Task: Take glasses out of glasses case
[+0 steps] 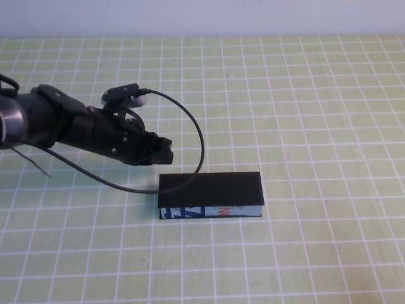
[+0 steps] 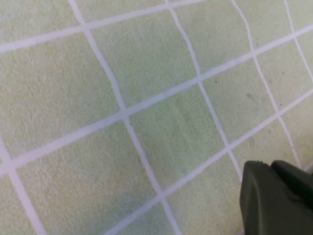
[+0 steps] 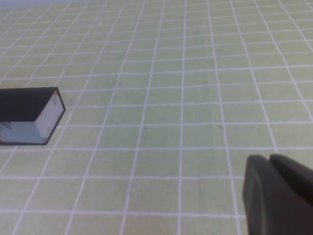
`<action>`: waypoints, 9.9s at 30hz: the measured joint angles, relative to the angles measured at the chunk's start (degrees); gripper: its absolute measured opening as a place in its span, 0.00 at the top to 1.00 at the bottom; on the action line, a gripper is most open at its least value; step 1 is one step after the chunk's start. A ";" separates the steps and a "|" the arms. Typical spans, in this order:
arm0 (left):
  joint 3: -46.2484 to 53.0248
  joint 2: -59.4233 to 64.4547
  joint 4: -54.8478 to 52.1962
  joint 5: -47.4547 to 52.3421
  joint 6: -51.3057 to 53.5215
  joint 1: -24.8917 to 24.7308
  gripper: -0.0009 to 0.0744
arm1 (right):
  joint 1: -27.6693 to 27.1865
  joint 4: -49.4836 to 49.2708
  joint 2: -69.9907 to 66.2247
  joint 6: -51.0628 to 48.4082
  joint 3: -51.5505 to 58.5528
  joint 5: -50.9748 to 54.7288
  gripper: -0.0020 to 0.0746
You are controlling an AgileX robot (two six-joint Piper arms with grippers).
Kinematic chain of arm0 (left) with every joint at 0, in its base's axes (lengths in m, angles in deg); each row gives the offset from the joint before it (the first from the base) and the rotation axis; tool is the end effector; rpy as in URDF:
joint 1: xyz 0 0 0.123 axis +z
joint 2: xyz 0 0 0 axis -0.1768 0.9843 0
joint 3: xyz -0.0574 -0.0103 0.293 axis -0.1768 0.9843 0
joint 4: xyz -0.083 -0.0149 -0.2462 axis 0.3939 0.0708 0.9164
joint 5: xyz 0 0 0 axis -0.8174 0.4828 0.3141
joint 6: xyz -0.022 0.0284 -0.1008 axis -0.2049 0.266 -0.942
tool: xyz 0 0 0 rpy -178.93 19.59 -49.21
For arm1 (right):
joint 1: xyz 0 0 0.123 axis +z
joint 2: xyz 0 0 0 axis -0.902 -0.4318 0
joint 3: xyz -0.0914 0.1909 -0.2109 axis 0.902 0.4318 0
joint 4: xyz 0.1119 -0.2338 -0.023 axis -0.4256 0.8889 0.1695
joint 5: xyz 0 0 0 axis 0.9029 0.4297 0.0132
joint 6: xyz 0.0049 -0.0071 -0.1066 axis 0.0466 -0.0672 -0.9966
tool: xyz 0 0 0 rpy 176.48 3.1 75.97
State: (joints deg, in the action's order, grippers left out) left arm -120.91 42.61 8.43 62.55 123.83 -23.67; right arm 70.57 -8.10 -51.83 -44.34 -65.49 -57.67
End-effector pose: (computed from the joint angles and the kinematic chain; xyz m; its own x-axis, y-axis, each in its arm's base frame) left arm 0.4004 -0.1577 0.1703 -0.8386 0.1781 -0.5147 0.4582 0.7417 -0.4899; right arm 0.0635 0.0119 0.1723 -0.2465 0.0340 -0.9685 -0.1382 0.9879 0.0699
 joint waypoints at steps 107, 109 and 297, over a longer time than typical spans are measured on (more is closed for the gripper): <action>-1.65 2.19 -3.61 5.50 -0.21 0.00 0.99 | 38.70 20.76 -103.72 -33.71 -70.97 2.13 0.96; -1.65 2.19 -3.88 5.89 -0.21 0.00 0.99 | 38.70 20.76 -103.04 -33.36 -71.24 2.13 0.97; 14.42 -20.55 17.59 16.97 31.53 7.34 0.99 | 28.28 7.62 -98.63 -11.57 -100.19 50.30 0.97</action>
State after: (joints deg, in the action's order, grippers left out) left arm -106.49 22.05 26.02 79.52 155.36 -16.33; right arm 98.85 -0.48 -150.45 -55.90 -165.68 -7.37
